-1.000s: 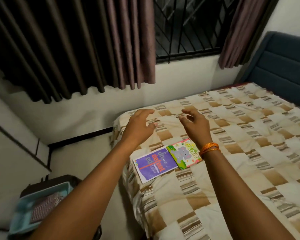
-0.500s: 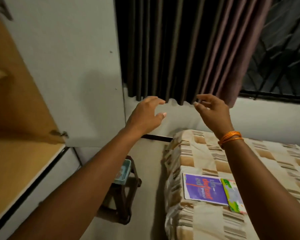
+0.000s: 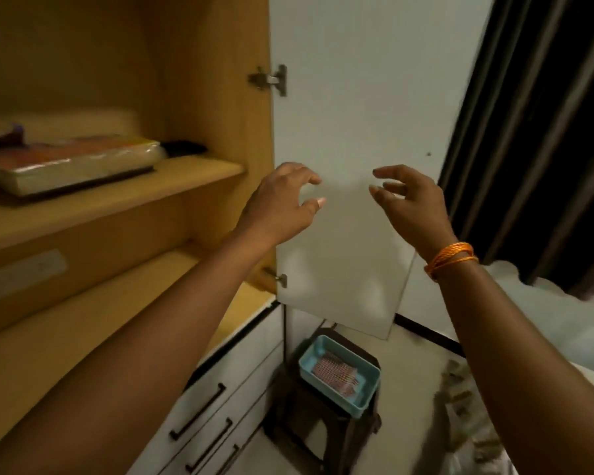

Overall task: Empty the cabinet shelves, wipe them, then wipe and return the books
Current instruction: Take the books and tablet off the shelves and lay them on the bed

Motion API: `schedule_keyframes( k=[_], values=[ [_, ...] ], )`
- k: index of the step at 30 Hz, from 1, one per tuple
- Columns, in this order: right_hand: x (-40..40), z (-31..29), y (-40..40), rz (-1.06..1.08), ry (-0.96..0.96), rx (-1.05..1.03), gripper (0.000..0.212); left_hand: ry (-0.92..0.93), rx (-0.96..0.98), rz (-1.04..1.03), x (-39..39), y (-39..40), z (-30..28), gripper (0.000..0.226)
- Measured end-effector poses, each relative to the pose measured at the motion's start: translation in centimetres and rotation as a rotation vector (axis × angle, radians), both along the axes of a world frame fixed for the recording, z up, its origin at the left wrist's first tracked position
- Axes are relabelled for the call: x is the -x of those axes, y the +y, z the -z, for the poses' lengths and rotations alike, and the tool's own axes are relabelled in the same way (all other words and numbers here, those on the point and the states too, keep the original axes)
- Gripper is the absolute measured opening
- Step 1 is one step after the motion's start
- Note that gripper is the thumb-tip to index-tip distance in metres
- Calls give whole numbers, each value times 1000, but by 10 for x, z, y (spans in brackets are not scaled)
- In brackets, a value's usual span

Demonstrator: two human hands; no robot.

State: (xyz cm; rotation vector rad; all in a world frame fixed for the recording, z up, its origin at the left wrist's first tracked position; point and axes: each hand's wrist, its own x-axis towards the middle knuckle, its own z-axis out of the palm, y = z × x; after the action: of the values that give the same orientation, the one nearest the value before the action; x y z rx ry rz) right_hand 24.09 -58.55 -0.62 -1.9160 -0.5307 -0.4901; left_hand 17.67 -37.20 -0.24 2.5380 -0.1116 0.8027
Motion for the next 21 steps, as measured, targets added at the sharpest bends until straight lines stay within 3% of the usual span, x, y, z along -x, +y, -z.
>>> schedule_keyframes(
  k=[14, 21],
  values=[
    [-22, -41, 298, -417, 3, -53, 23, -82, -103, -413, 30, 250, -54, 31],
    [-15, -47, 394, -550, -11, -18, 20, -42, -87, -593, 56, 330, -60, 30]
  ],
)
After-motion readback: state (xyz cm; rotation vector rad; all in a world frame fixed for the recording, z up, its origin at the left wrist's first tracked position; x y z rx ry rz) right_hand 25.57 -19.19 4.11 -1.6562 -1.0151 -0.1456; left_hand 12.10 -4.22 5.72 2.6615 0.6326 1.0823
